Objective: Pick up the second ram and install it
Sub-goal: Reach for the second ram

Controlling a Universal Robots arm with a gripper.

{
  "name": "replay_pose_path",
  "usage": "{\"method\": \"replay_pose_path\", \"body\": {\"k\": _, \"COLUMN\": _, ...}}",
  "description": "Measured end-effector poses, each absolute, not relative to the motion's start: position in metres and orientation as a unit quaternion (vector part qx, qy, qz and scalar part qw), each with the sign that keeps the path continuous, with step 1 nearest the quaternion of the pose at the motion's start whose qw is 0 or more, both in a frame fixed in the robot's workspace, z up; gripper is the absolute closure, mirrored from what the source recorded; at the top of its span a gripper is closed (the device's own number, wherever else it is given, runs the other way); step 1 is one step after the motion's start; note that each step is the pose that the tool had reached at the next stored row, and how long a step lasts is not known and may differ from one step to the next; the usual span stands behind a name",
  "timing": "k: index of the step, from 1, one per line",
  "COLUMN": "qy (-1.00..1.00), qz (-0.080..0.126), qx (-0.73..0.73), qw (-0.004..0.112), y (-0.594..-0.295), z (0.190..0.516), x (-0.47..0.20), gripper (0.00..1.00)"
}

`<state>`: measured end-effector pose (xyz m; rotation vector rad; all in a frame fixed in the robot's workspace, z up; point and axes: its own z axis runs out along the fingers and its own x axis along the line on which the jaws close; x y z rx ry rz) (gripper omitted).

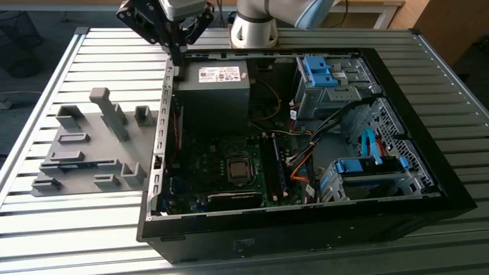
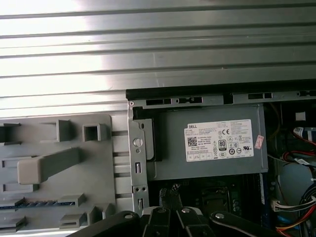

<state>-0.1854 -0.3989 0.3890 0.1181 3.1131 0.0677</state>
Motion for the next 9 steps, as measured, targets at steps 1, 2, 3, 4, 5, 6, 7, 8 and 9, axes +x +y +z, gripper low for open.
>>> {"method": "replay_pose_path", "body": {"k": 1, "qy": 0.999, "qz": 0.022, "qx": 0.038, "qw": 0.013, "y": -0.3989, "z": 0.3890, "x": -0.1862, "gripper": 0.89}}
{"method": "replay_pose_path", "body": {"k": 2, "qy": 0.999, "qz": 0.022, "qx": 0.038, "qw": 0.013, "y": -0.3989, "z": 0.3890, "x": -0.1870, "gripper": 0.89}}
{"method": "replay_pose_path", "body": {"k": 3, "qy": 0.999, "qz": 0.022, "qx": 0.038, "qw": 0.013, "y": -0.3989, "z": 0.3890, "x": -0.1878, "gripper": 0.89}}
{"method": "replay_pose_path", "body": {"k": 4, "qy": 0.999, "qz": 0.022, "qx": 0.038, "qw": 0.013, "y": -0.3989, "z": 0.3890, "x": -0.1887, "gripper": 0.89}}
{"method": "replay_pose_path", "body": {"k": 5, "qy": 0.999, "qz": 0.022, "qx": 0.038, "qw": 0.013, "y": -0.3989, "z": 0.3890, "x": -0.1896, "gripper": 0.89}}
{"method": "replay_pose_path", "body": {"k": 6, "qy": 0.999, "qz": 0.022, "qx": 0.038, "qw": 0.013, "y": -0.3989, "z": 0.3889, "x": -0.1905, "gripper": 0.89}}
{"method": "replay_pose_path", "body": {"k": 7, "qy": 0.999, "qz": 0.022, "qx": 0.038, "qw": 0.013, "y": -0.3989, "z": 0.3890, "x": -0.1915, "gripper": 0.89}}
{"method": "replay_pose_path", "body": {"k": 8, "qy": 0.999, "qz": 0.022, "qx": 0.038, "qw": 0.013, "y": -0.3989, "z": 0.3889, "x": -0.1925, "gripper": 0.89}}
{"method": "replay_pose_path", "body": {"k": 9, "qy": 0.999, "qz": 0.022, "qx": 0.038, "qw": 0.013, "y": -0.3989, "z": 0.3889, "x": -0.1935, "gripper": 0.89}}
